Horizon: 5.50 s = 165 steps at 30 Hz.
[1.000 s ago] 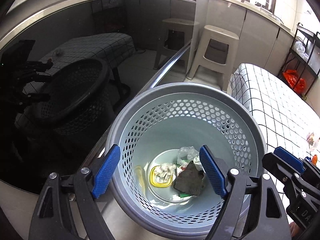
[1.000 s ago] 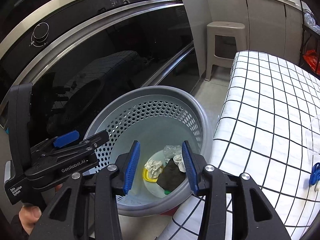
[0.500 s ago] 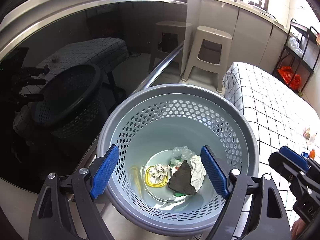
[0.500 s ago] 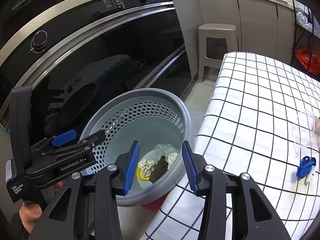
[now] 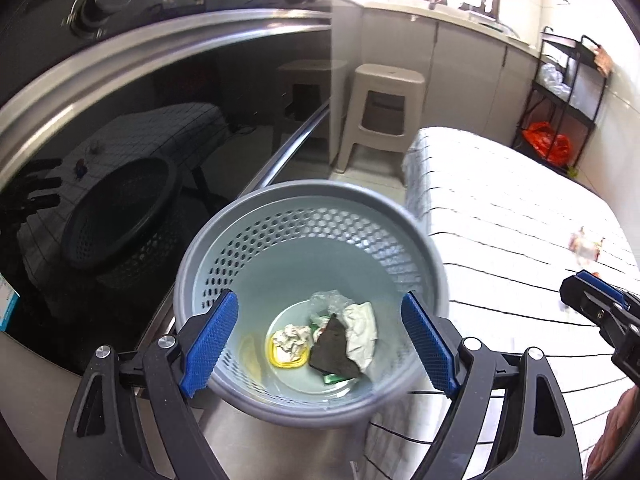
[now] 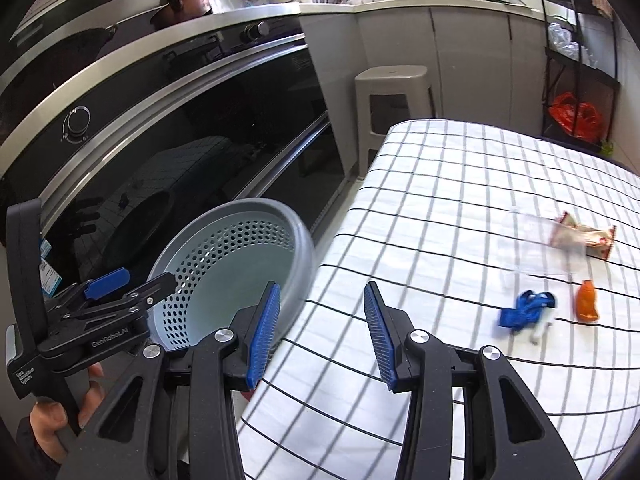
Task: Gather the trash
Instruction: 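Move both tools back over the table toward the orange peel and lanyard, then grasp the orange peel with the right tool while the left tool grasps the blue lanyard, then carry the orange peel and blue lanyard over the grey basket with both tools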
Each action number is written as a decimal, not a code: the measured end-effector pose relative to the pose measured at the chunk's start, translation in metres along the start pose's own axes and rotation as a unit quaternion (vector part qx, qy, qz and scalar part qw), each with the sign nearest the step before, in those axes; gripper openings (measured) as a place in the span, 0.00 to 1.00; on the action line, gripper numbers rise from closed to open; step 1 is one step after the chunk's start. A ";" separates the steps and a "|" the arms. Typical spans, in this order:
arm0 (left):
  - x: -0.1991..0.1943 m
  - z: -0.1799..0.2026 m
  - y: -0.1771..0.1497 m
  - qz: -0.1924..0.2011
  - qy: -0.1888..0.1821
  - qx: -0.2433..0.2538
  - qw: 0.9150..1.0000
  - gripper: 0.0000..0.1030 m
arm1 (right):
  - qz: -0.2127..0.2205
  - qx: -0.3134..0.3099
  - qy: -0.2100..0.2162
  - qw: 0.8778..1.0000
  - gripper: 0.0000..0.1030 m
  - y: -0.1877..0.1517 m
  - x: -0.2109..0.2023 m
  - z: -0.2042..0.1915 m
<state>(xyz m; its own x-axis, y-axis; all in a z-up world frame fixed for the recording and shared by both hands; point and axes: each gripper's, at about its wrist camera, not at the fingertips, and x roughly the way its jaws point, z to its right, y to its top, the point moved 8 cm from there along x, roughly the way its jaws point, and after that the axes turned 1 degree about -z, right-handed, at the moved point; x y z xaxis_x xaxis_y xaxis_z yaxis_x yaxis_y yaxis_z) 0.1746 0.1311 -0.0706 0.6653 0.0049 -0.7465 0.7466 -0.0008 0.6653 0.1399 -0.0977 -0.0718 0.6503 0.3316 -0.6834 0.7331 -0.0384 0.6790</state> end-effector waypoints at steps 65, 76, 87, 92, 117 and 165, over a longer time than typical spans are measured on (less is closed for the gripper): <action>0.072 0.268 -0.019 -0.048 -0.098 0.126 0.986 0.90 | -0.041 0.104 -0.125 0.986 0.50 -0.038 0.010 0.259; 0.070 0.283 -0.029 -0.053 -0.115 0.135 0.983 0.90 | -0.035 0.099 -0.118 0.987 0.21 -0.036 0.010 0.256; 0.068 0.313 -0.040 -0.058 -0.148 0.156 0.975 0.92 | -0.018 0.141 -0.090 0.986 0.21 -0.033 -0.013 0.268; 0.078 0.321 -0.042 -0.066 -0.149 0.160 0.974 0.92 | -0.015 0.145 -0.085 0.986 0.21 -0.033 -0.018 0.267; 0.087 0.343 -0.048 -0.073 -0.141 0.173 0.972 0.35 | -0.005 0.159 -0.079 0.984 0.21 -0.030 -0.031 0.267; 0.018 -0.013 0.010 0.019 -0.001 -0.005 1.000 0.22 | -0.028 -0.005 0.076 0.997 0.21 0.000 0.052 -0.040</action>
<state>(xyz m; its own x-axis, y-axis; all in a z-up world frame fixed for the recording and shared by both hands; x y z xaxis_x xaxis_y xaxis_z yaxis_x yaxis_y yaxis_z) 0.1944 0.1438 -0.0771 0.6927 0.0029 -0.7213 0.7212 0.0086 0.6927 0.1657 -0.0428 -0.0959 0.5699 0.4713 -0.6731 0.7653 -0.0061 0.6436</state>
